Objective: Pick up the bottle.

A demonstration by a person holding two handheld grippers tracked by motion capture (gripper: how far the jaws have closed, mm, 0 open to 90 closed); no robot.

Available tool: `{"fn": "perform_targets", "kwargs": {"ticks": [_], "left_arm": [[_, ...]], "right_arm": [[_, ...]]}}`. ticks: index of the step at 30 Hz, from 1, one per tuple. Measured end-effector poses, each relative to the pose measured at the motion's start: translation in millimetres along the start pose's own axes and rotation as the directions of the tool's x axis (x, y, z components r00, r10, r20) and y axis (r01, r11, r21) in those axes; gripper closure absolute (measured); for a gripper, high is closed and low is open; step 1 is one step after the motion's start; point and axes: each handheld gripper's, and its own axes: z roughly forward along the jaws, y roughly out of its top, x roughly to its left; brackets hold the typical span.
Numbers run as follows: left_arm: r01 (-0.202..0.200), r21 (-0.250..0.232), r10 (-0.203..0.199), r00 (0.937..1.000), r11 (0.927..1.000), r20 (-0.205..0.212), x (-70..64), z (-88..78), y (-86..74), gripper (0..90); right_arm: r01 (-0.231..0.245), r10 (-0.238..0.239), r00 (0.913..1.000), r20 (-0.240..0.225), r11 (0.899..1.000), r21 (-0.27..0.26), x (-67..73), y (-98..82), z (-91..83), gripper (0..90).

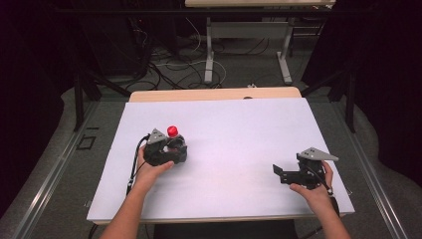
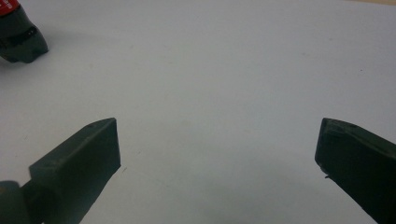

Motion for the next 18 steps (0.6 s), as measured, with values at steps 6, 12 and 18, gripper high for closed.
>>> {"fn": "perform_targets", "kwargs": {"ticks": [6,12,18], "left_arm": [[0.005,-0.005,-0.005,1.0,1.0,-0.002,0.1,-0.2,0.1,27.7],[0.003,0.001,-0.003,1.0,1.0,0.002,-2.5,-1.3,0.5,28.0],[-0.018,-0.007,0.018,0.9996,0.9998,0.02,-11.9,-8.0,4.8,28.1]], "right_arm": [[0.004,-0.004,1.0,0.0,1.0,0.001,0.7,-0.3,0.5,0.2],[0.005,-0.005,0.9999,-0.01,1.0,-0.004,2.6,0.0,0.8,1.7],[0.006,-0.006,0.9999,-0.011,1.0,-0.002,5.1,1.3,-0.8,3.8]]}}
